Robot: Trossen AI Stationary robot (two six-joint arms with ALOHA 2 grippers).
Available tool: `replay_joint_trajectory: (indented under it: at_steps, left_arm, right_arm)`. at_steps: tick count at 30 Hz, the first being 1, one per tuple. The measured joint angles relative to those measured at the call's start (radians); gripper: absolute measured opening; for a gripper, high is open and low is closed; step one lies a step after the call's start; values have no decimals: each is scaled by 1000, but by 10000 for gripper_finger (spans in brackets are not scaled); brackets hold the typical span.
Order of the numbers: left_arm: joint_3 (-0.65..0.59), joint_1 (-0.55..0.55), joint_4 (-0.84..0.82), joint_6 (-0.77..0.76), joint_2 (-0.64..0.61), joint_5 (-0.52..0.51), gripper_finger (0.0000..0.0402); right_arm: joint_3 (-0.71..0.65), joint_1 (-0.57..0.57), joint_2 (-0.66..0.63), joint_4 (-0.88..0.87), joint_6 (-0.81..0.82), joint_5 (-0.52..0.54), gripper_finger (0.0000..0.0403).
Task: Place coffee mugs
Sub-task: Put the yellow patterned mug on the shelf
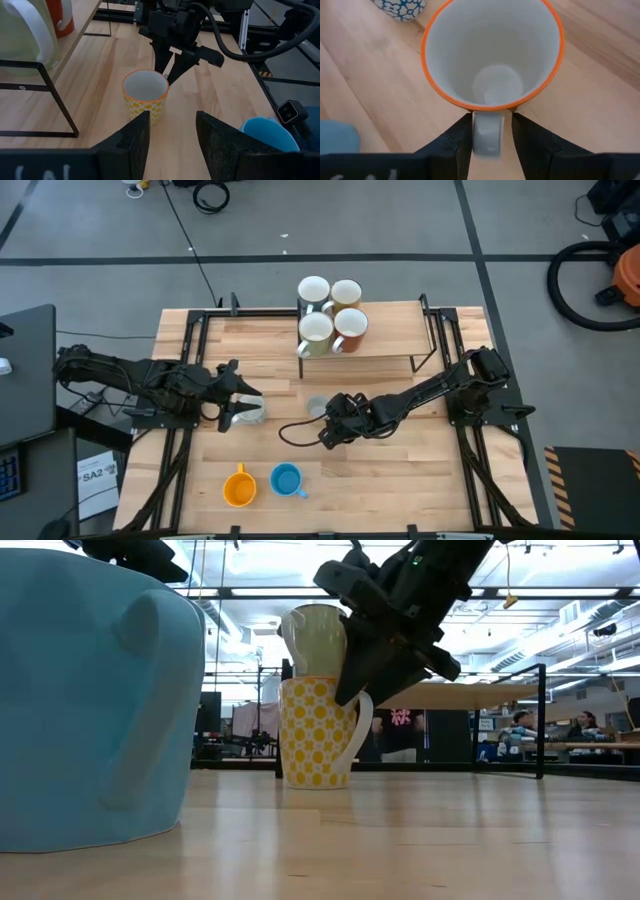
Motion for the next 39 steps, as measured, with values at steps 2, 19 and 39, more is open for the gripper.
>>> replay_joint_trajectory:
  at_steps: [2, 19, 39]
  left_arm:
    - [0, 0, 0, 0, 0, 0, 167]
    - [0, 0, 0, 0, 0, 0, 167]
    - [0, 0, 0, 0, 0, 0, 167]
  right_arm:
    - [0, -2, 0, 0, 5, 1, 132]
    - [0, -4, 0, -1, 5, 3, 86]
    - [0, 14, -15, -12, -29, -13, 76]
